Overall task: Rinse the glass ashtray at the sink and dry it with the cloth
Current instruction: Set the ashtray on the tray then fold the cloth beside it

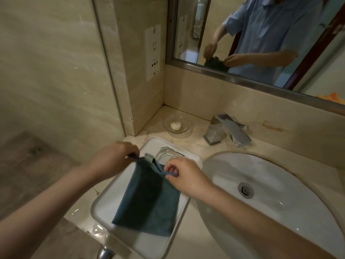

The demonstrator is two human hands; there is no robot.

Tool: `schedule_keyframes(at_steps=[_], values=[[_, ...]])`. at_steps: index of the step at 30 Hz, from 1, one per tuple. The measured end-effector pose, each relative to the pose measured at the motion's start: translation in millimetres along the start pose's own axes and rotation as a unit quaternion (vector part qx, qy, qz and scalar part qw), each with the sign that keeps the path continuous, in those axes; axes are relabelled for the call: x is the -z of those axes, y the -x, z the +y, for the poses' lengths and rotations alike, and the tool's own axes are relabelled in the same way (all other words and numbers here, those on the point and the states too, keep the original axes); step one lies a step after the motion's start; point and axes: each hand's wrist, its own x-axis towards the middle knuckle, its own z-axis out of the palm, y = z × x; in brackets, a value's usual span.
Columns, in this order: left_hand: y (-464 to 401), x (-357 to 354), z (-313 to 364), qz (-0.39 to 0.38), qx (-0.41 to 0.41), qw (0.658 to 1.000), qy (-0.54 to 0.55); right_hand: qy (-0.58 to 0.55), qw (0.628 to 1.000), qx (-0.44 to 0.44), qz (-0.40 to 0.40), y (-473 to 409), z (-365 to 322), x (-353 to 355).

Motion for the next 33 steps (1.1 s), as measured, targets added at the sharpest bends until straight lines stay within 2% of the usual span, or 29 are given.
schedule_keyframes(at_steps=[4,10,15,18,21,24,28,30,32,33], values=[[45.9,-39.4,-1.6,-0.044,-0.053,0.998,0.011,0.031,0.999,-0.014,-0.036,23.4,19.8,-40.1],[78.5,-77.5,1.3,-0.112,-0.044,0.992,-0.029,0.056,0.994,-0.034,-0.083,43.4,36.8,-68.1],[87.0,-83.7,-1.1,-0.112,-0.046,0.992,-0.044,0.052,0.995,-0.024,-0.081,53.4,45.3,-79.3],[88.1,-85.1,-5.6,-0.136,-0.02,0.99,0.008,0.044,0.993,-0.03,-0.108,56.7,48.5,-82.3],[86.2,-90.0,-18.5,-0.127,-0.034,0.991,-0.006,0.028,0.993,-0.033,-0.11,57.1,50.8,-82.5],[81.3,-88.8,-24.9,-0.162,-0.042,0.986,-0.011,0.019,0.993,-0.027,-0.109,57.4,51.1,-83.0],[79.4,-86.2,-27.7,-0.25,-0.031,0.968,-0.015,0.01,0.988,-0.002,-0.151,61.9,47.2,-82.5],[73.1,-79.7,-27.6,-0.278,-0.029,0.96,0.016,-0.002,0.993,-0.006,-0.117,59.7,45.9,-76.5],[60.7,-70.7,-26.3,-0.274,-0.016,0.961,0.044,-0.032,0.999,-0.025,-0.007,47.5,47.0,-64.9],[51.9,-65.9,-25.7,-0.247,-0.005,0.968,0.052,-0.036,0.997,-0.043,0.055,38.8,49.7,-58.7]])
